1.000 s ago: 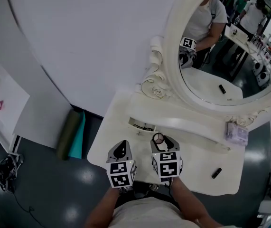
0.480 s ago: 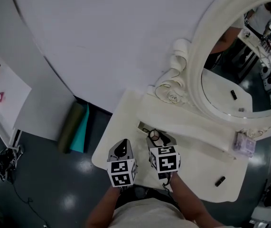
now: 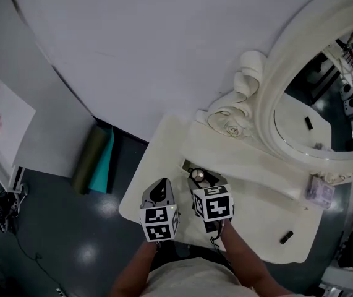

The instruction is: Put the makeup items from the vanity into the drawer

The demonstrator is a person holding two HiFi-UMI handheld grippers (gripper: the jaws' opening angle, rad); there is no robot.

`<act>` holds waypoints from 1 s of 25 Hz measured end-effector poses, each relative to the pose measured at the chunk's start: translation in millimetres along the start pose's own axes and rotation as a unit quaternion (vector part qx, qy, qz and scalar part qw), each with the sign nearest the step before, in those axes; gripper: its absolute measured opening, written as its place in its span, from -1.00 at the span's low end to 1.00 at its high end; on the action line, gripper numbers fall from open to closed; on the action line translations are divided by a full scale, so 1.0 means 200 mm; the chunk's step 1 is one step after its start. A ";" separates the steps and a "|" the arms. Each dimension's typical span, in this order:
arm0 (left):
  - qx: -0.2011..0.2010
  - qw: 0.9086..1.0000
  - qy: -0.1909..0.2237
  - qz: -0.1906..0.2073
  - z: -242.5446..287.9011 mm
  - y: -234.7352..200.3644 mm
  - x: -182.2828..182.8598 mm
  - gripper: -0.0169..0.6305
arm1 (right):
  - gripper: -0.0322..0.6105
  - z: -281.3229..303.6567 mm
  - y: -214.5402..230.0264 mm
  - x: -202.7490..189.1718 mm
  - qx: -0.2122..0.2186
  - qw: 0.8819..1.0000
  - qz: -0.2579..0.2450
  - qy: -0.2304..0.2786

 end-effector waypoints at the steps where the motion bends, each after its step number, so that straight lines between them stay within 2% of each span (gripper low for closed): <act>1: 0.000 1.000 -0.002 -0.001 0.01 0.00 0.00 -0.92 | -0.21 0.00 0.00 0.00 0.000 1.000 0.002 -0.001; 6: -0.005 1.000 -0.003 -0.004 0.03 0.00 0.01 -0.92 | -0.21 0.00 0.01 0.00 0.001 1.000 0.017 0.005; 12: -0.012 1.000 -0.004 -0.004 0.05 0.02 0.00 -0.92 | -0.19 0.00 0.02 0.00 0.024 0.999 0.041 0.014; 25: -0.016 1.000 -0.009 -0.003 0.08 0.06 0.00 -0.92 | -0.18 -0.04 0.05 0.00 0.014 0.999 0.039 0.027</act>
Point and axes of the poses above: the fingertips, and each gripper's own axes: z forward along the fingers, y to its right, x out of its top, the point moved 10 cm from there along -z, backward along the fingers, and after that the axes turned 9 degrees about x, right-handed, at the moved point
